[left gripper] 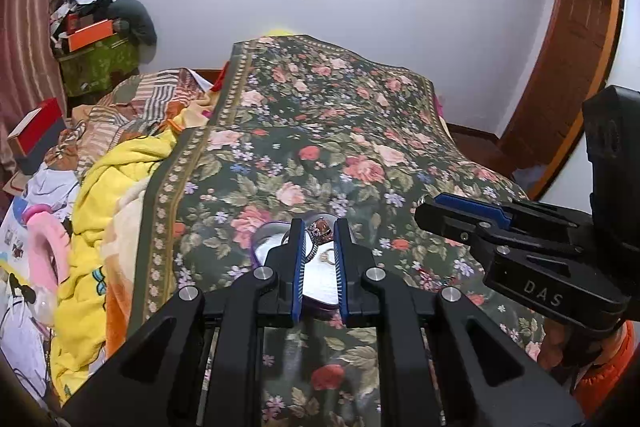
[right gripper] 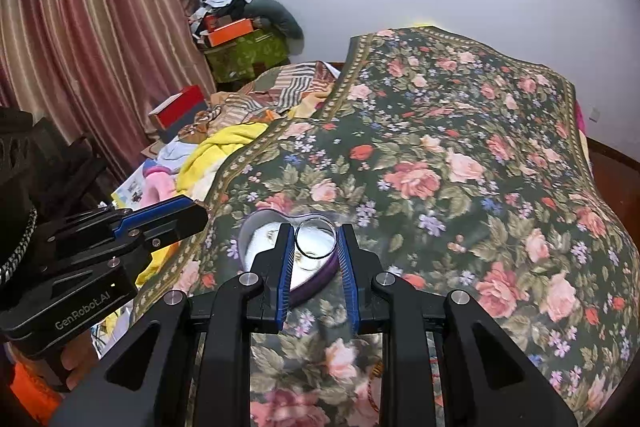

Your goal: Organize jewelry

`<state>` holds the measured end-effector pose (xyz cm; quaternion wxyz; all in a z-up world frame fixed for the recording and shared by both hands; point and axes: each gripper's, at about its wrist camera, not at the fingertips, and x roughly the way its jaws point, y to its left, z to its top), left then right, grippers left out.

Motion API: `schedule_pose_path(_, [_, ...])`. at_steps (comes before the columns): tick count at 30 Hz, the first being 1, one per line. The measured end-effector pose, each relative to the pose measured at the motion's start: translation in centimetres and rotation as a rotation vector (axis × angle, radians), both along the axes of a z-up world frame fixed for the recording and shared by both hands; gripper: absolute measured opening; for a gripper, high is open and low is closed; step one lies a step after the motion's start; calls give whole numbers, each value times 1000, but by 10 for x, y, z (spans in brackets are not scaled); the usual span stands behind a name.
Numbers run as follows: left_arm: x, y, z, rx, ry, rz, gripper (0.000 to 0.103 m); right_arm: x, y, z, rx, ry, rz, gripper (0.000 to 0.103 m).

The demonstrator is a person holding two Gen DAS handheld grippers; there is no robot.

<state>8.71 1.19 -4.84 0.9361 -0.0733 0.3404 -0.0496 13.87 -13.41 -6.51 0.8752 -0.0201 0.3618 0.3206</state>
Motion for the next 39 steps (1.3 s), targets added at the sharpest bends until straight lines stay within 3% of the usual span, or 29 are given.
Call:
schedule_pose_path(7, [6,14,-7,2,13,18,13,7,17,-18,-6,51,35,20])
schedule_pose_path(18, [26,19,-39,-77,99,-13,13,9,35,-45,-47,119,88,20])
schedule_pose_path(35, [37,23,-46,-100,119,-17,13,10,43,-57,-90,140,109,20])
schedule_pose_path(39, [35,26,-43,-98,115,-2,13,9,43,-55,-86,138,105,32])
